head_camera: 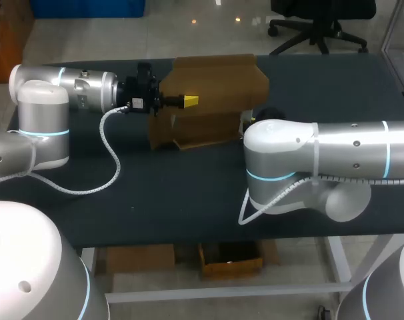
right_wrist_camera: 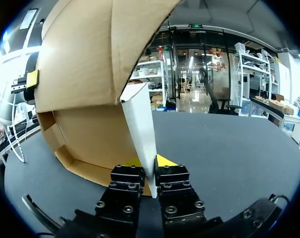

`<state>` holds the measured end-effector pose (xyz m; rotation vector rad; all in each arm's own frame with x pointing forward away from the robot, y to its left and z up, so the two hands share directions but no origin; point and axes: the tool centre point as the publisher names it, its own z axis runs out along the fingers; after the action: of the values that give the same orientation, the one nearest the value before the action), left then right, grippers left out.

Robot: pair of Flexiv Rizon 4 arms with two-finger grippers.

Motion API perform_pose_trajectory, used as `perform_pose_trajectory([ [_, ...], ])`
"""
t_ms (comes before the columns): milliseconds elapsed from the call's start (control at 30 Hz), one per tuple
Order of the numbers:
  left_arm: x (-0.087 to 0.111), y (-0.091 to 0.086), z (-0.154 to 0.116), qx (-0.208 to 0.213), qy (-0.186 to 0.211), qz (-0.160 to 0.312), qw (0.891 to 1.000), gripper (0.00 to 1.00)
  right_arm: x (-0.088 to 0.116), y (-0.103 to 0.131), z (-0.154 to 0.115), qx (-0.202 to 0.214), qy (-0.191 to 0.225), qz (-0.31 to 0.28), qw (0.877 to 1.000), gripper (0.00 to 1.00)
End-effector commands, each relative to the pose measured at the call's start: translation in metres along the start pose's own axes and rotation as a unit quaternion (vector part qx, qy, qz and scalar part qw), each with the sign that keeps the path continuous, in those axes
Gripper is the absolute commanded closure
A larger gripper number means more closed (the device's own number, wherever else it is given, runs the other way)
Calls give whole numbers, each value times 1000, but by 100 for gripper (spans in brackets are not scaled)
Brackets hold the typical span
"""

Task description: Assemble the packaging by folding the flat box into shape, placing the metal phone stand inside, and closing the box properly

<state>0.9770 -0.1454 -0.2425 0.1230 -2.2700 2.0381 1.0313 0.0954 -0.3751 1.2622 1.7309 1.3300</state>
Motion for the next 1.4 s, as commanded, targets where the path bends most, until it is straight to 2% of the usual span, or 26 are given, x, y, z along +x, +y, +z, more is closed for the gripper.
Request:
perform_pose_trajectory([
  [33, 0, 5, 0, 1, 2, 0, 1000, 100, 3, -2, 4, -3, -7, 1, 1000, 92],
  [133, 0, 5, 0, 1, 2, 0, 1000, 100, 1, -1, 4, -4, -9, 3, 1000, 83],
  [267, 0, 5, 0, 1, 2, 0, 1000, 100, 1, -1, 3, -5, -10, 2, 1000, 80],
  [467, 0, 5, 0, 1, 2, 0, 1000, 100, 0, -1, 2, -4, -10, 1, 1000, 89],
  [700, 0, 5, 0, 1, 2, 0, 1000, 100, -1, -2, 0, 0, -10, 1, 1000, 90],
  [833, 0, 5, 0, 1, 2, 0, 1000, 100, -1, -4, -1, 6, -11, 2, 1000, 100],
  [967, 0, 5, 0, 1, 2, 0, 1000, 100, -1, -5, -4, 9, -13, 3, 1000, 100],
  [1000, 0, 4, 0, -5, -1, 5, 1000, 90, -1, -5, -4, 10, -14, 3, 1000, 100],
  [1033, 0, 4, 0, -8, -3, 7, 1000, 70, -1, -5, -4, 11, -13, 3, 1000, 100],
  [1067, -1, 4, 0, -8, -3, 7, 1000, 59, -1, -5, -4, 12, -14, 3, 1000, 100],
  [1100, -1, 4, 0, -11, -5, 10, 1000, 53, -1, -5, -5, 16, -14, 4, 1000, 100],
  [1167, 0, 3, 0, -19, -8, 18, 1000, 12, -1, -5, -6, 21, -15, 5, 1000, 100],
  [1200, 1, 3, 0, -22, -10, 21, 1000, 0, -1, -5, -7, 23, -15, 6, 1000, 100],
  [1400, 6, -1, -2, -32, -16, 47, 998, 0, -3, 2, -16, 32, -11, 11, 999, 100],
])
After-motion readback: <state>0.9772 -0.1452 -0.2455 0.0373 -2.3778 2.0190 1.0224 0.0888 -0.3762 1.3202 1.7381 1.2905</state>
